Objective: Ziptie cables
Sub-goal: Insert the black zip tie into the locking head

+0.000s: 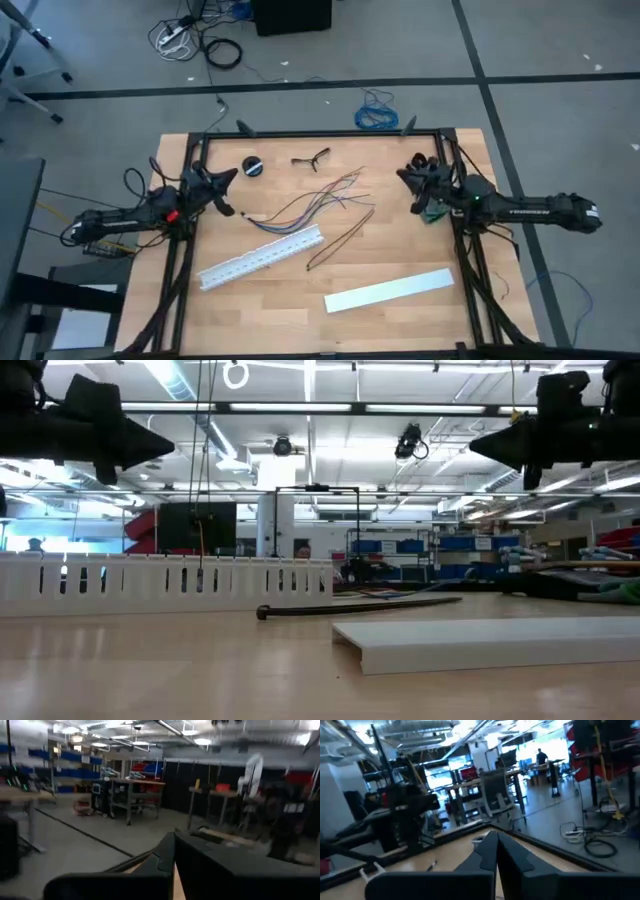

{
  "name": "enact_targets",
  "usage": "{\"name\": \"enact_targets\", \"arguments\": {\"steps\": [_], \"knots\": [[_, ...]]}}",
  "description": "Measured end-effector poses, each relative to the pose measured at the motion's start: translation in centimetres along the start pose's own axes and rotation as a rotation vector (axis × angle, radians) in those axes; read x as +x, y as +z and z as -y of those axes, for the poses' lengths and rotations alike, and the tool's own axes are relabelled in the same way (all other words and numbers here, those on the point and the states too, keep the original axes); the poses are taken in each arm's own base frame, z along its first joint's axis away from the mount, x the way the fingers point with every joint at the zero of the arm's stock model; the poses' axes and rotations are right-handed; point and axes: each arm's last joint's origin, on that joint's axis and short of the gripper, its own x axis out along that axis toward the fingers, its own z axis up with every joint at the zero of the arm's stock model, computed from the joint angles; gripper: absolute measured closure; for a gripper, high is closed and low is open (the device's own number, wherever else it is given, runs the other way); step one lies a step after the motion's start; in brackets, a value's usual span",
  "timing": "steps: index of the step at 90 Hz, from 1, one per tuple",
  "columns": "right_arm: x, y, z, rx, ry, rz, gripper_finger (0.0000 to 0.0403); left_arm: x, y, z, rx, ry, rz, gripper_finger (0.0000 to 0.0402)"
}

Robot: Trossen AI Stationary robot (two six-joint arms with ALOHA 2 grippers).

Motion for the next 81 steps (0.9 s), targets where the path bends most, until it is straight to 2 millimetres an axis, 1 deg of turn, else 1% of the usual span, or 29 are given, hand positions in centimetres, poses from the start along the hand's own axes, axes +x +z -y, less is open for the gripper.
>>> {"name": "enact_targets", "arguments": {"steps": [16, 26, 39, 53, 61, 65, 70, 81], "knots": [[0.8, 0.1, 0.3, -0.022, 0.016, -0.041, 0.0396, 0.1, 0.7, 0.0, -0.009, 0.007, 0.062, 0.0401], [1.8, 1.1, 0.1, -0.03, 0.038, -0.056, 0.0396, 0.1, 1.1, 0.0, 0.072, 0.011, 0.071, 0.0401], [3.6, 2.7, -0.3, -0.091, 0.035, -0.062, 0.0396, 0.4, 2.8, 0.1, 0.093, 0.012, 0.073, 0.0401], [5.8, 4.6, -0.6, -0.221, 0.007, -0.048, 0.0396, 1.1, 4.4, 0.5, 0.147, 0.002, -0.016, 0.0401], [7.1, 5.2, -0.9, -0.351, 0.007, -0.056, 0.0396, 1.7, 5.4, 0.8, 0.165, -0.002, -0.046, 0.0401], [7.8, 5.3, -1.0, -0.387, 0.009, -0.065, 0.0396, 2.0, 5.7, 1.0, 0.173, -0.005, -0.061, 0.04], [8.4, 5.4, -1.3, -0.386, 0.02, -0.078, 0.0396, 2.4, 6.0, 1.2, 0.183, -0.01, -0.079, 0.0396], [9.7, 5.0, -2.1, -0.284, 0.056, -0.115, 0.0396, 3.0, 5.8, 1.9, 0.214, -0.054, -0.118, 0.0371]]}}
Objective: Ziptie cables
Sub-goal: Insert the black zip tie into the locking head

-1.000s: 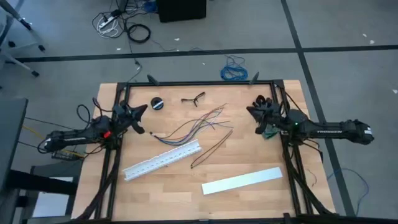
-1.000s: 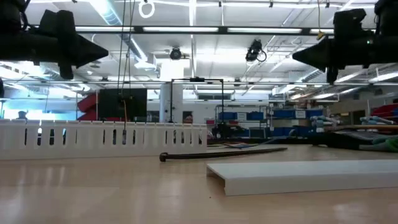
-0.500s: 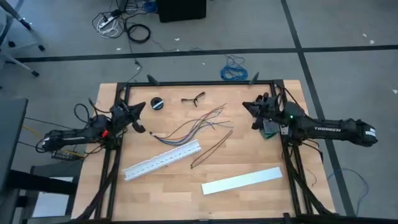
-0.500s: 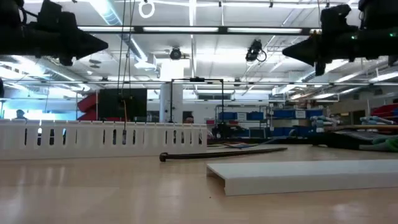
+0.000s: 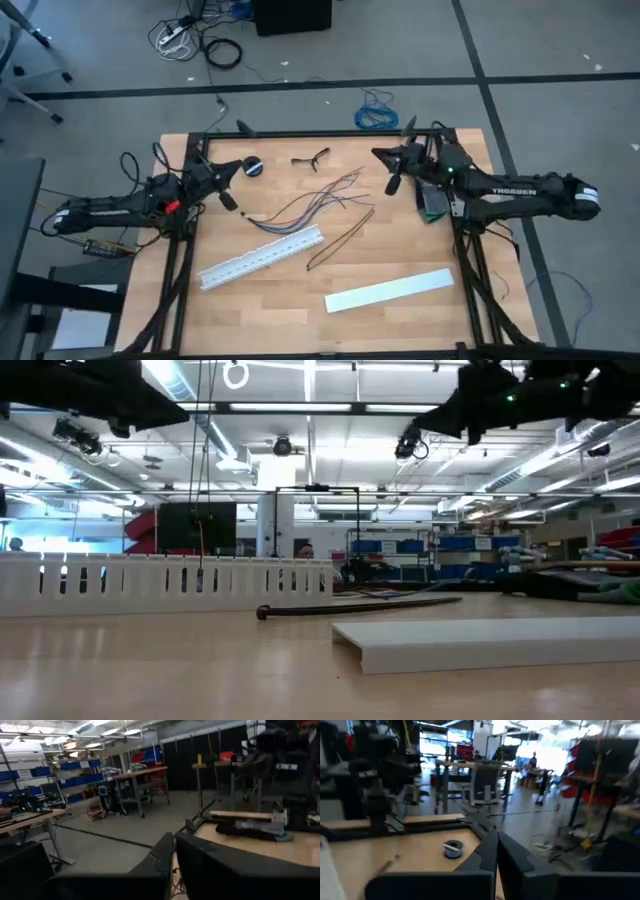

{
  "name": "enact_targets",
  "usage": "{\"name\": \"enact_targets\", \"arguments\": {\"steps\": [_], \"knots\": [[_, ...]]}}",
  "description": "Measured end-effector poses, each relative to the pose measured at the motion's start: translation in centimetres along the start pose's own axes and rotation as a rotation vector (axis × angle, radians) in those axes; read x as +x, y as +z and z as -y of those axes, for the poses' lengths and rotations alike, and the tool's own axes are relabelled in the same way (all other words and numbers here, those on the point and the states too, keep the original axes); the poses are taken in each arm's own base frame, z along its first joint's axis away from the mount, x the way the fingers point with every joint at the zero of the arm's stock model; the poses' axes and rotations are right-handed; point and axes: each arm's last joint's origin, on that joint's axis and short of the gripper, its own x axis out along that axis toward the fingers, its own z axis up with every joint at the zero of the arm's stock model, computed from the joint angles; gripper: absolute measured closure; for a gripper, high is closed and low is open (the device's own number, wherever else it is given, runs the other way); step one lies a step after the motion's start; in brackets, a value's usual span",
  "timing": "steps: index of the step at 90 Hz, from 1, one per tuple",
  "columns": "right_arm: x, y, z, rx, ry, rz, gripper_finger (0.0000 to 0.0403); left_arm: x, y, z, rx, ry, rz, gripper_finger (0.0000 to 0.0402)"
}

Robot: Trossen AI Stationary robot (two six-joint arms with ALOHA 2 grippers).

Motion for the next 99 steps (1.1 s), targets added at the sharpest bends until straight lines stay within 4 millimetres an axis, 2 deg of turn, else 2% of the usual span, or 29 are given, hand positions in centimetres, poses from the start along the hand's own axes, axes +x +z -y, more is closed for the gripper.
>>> {"name": "enact_targets", "arguments": {"steps": [19, 31, 41, 57, 71, 99], "knots": [[1.7, -1.5, -2.6, 0.003, 0.187, -0.09, 0.0373, 0.5, -0.4, 1.4, 0.005, -0.194, -0.023, 0.0288], [2.1, -3.0, -4.9, -0.009, 0.275, -0.157, 0.0329, 0.3, -0.4, 1.9, -0.077, -0.278, -0.03, 0.0233], [2.1, -4.0, -6.6, 0.002, 0.333, -0.203, 0.0284, 0.1, -0.8, 2.2, -0.099, -0.314, -0.087, 0.0204], [1.8, -4.9, -8.9, 0.01, 0.397, -0.238, 0.0228, -0.1, 0.0, 2.3, -0.051, -0.32, -0.337, 0.0199], [1.5, -4.9, -10.3, 0.018, 0.405, -0.207, 0.0209, 0.2, 1.3, 3.0, -0.024, -0.35, -0.426, 0.02], [1.1, -4.7, -11.1, 0.001, 0.336, -0.193, 0.0213, 1.1, -1.1, 4.4, 0.166, -0.275, -0.675, 0.02]]}}
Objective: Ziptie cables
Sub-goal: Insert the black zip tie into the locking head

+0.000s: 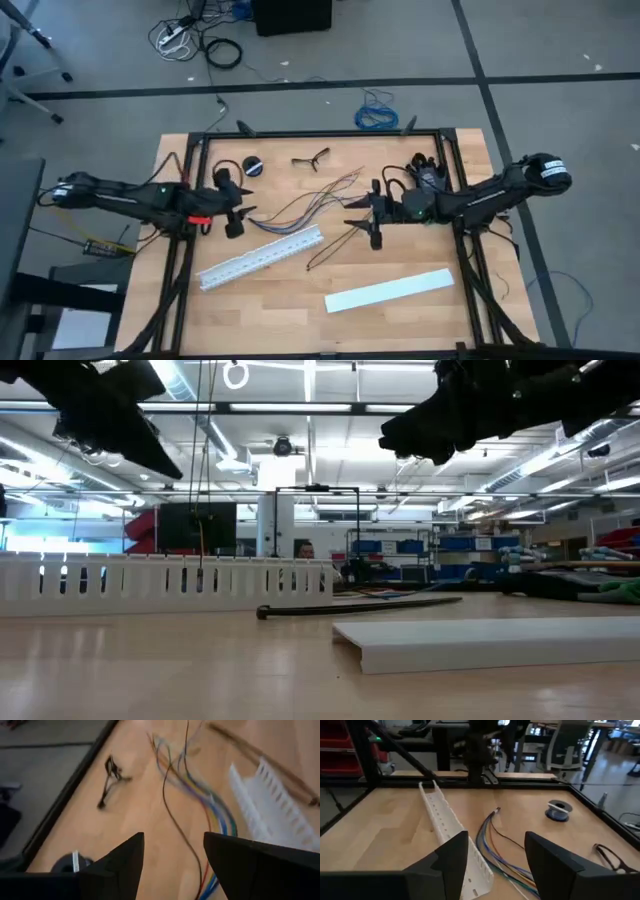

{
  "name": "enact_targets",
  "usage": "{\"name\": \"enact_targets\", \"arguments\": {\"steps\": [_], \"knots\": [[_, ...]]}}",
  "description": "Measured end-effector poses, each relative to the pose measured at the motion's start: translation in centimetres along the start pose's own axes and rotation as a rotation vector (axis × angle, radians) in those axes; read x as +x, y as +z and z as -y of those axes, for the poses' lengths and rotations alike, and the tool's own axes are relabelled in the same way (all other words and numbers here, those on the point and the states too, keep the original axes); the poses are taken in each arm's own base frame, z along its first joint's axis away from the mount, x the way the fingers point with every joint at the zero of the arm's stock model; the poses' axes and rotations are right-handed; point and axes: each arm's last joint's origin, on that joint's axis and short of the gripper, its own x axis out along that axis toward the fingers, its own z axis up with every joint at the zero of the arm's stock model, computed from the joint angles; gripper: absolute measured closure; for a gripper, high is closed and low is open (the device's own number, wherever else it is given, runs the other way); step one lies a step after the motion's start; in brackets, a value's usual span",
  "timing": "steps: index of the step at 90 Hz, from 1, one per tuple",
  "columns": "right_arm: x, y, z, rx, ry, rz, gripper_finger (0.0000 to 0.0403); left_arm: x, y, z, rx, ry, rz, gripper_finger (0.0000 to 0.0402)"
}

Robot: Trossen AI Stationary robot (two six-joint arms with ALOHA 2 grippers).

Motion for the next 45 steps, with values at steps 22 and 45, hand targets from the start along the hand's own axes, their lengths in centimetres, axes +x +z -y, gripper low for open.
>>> {"name": "enact_targets", "arguments": {"steps": [22, 45], "knots": [[0.0, 0.0, -0.1, 0.062, 0.005, -0.003, 0.0215, 1.9, -0.4, 0.9, 0.054, -0.004, -0.115, 0.02], [-0.1, -0.1, -0.3, 0.045, 0.014, -0.012, 0.0217, 4.1, -1.2, 1.9, 0.102, 0.003, -0.242, 0.02]]}}
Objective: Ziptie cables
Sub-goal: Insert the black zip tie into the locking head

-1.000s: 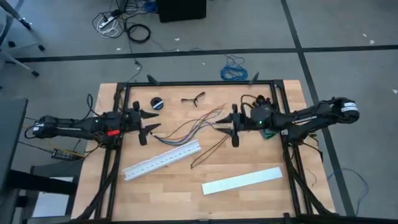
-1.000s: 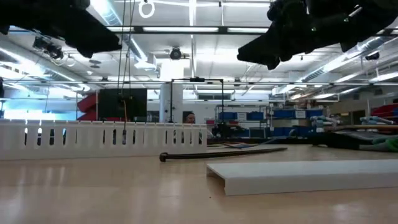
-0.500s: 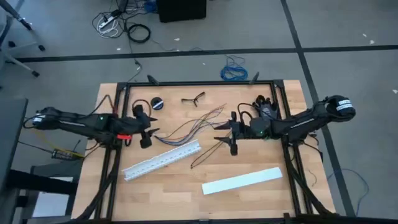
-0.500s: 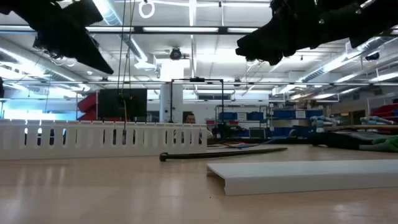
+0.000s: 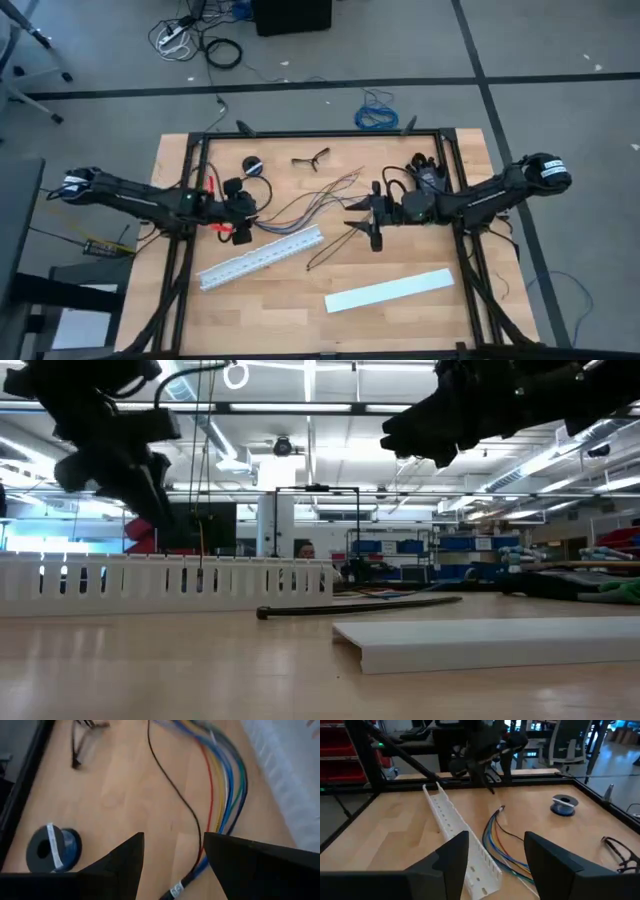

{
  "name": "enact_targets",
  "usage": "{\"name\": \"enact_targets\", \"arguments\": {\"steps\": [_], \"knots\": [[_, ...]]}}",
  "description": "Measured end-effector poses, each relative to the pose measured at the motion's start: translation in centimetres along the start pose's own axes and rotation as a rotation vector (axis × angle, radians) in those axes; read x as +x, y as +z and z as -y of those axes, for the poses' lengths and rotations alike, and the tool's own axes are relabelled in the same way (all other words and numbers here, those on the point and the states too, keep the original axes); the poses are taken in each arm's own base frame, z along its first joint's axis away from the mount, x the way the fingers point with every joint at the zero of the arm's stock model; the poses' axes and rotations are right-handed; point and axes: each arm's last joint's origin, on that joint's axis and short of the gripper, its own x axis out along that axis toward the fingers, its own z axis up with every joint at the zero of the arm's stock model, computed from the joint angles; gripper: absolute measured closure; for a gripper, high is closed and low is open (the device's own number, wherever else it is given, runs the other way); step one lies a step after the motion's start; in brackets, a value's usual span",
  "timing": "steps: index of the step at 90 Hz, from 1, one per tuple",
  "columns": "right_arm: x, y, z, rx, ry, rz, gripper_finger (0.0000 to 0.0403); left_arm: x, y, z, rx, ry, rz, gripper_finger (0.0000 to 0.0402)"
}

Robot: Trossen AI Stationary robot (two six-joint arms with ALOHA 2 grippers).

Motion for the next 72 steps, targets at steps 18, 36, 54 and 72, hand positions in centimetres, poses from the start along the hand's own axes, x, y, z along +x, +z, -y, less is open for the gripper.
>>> {"name": "enact_targets", "arguments": {"steps": [18, 36, 54, 72], "knots": [[0.0, -0.2, 0.0, -0.035, 0.0, -0.02, 0.0217, 2.1, 0.0, 1.0, 0.039, 0.01, -0.085, 0.02], [0.0, -0.4, -0.1, -0.041, 0.002, -0.04, 0.0218, 3.6, 2.4, 2.3, 0.046, -0.123, 0.095, 0.02], [-0.1, -0.6, -0.3, -0.046, 0.014, -0.058, 0.0218, 2.6, 5.5, 3.3, 0.075, -0.252, 0.279, 0.02], [-0.1, -0.9, -0.4, -0.028, 0.014, -0.086, 0.0219, 1.7, 8.0, 6.0, 0.1, -0.427, 0.411, 0.02]]}}
